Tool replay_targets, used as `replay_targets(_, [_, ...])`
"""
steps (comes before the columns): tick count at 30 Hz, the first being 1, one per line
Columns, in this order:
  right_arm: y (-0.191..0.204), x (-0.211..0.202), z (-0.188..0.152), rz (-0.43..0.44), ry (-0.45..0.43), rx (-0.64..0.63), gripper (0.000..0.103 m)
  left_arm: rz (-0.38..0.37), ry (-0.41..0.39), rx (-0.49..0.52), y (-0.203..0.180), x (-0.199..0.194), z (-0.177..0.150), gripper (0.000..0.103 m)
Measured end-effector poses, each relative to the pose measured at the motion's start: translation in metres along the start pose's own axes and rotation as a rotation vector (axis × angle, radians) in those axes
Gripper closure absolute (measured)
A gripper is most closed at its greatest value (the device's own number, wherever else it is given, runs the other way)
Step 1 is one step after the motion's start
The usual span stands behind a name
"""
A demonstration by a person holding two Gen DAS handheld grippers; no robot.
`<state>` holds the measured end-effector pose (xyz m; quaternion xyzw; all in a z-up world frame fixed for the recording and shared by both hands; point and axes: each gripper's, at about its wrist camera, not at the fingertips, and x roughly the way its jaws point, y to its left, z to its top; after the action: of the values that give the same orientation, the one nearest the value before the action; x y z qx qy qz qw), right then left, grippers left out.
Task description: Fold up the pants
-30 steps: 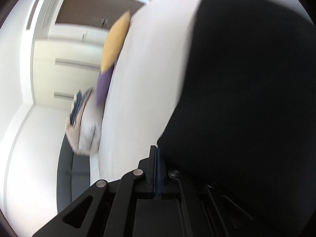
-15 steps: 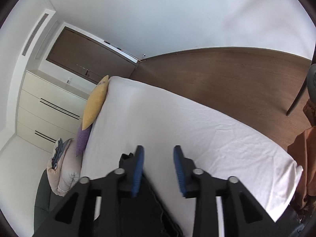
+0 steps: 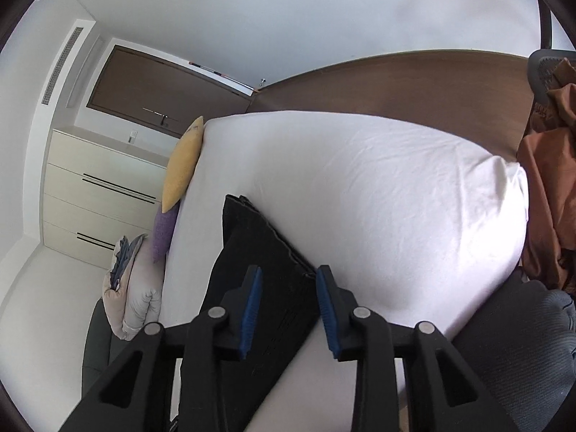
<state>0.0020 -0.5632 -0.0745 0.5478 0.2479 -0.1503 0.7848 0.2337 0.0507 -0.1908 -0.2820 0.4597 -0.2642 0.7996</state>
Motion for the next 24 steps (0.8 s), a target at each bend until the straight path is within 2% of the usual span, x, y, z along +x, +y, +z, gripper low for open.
replay_targets(1, [-0.008, -0.007, -0.010, 0.001, 0.012, 0.018, 0.054, -0.001, 0.001, 0.000, 0.000, -0.001, -0.001, 0.100])
replay_targets(6, [-0.011, -0.008, -0.029, 0.027, 0.022, 0.055, 0.055, 0.001, 0.001, 0.001, -0.003, 0.001, -0.005, 0.100])
replay_targets(16, [-0.020, 0.008, -0.031, 0.187, 0.022, 0.202, 0.056, -0.001, 0.002, 0.001, -0.005, 0.002, -0.009, 0.100])
replay_targets(18, [-0.019, 0.014, -0.029, 0.195, 0.023, 0.209, 0.062, -0.002, 0.002, 0.001, -0.005, 0.002, -0.009, 0.100])
replay_targets(22, [-0.024, 0.031, -0.026, 0.212, 0.035, 0.271, 0.090, -0.001, 0.001, 0.001, -0.005, 0.002, -0.010, 0.100])
replay_targets(24, [-0.022, 0.035, -0.026, 0.211, 0.035, 0.263, 0.092, 0.001, 0.001, 0.002, -0.005, 0.002, -0.010, 0.100])
